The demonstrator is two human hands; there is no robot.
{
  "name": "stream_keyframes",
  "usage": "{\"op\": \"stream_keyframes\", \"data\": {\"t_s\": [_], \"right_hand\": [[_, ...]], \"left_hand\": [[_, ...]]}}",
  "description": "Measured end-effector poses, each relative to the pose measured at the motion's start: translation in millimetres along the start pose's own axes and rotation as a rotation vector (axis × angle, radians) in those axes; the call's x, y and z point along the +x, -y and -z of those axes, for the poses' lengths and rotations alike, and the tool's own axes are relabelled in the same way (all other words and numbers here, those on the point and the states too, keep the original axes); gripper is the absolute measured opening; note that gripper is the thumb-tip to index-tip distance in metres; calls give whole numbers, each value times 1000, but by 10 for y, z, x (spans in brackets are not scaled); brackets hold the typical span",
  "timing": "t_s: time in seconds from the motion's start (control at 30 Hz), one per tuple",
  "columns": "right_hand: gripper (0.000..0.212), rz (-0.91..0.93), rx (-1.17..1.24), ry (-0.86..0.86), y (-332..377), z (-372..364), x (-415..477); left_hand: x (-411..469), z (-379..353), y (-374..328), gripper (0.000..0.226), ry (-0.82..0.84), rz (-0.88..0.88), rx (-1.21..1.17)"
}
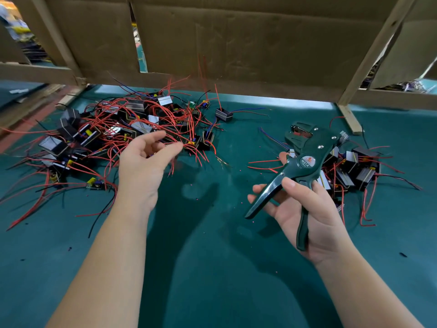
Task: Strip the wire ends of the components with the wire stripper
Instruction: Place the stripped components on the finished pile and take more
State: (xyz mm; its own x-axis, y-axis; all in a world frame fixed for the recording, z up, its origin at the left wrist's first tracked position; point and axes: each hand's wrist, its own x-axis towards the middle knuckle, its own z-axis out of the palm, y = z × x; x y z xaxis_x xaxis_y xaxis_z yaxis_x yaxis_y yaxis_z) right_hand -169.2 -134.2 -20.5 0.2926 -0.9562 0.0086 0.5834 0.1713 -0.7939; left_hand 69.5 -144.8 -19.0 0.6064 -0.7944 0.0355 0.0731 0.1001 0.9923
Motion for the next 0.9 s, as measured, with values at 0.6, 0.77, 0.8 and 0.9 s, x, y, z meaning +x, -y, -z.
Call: {"op": "stream_keyframes", "data": {"t_s": [0.6,0.77,0.8,0.9], "right_hand": [[34,-67,51,15,-50,12,4],[30,-75,60,4,-34,20,2],[29,-76,63,1,-32,20,5],[23,-85,79,5,-26,14,7]], "left_hand": [[-11,116,140,50,114,-203,1209],[-41,81,91,41,37,-289,1134],[-59,57,80,40,22,-323,1084],[-144,-20,26,47,34,-491,867]]}}
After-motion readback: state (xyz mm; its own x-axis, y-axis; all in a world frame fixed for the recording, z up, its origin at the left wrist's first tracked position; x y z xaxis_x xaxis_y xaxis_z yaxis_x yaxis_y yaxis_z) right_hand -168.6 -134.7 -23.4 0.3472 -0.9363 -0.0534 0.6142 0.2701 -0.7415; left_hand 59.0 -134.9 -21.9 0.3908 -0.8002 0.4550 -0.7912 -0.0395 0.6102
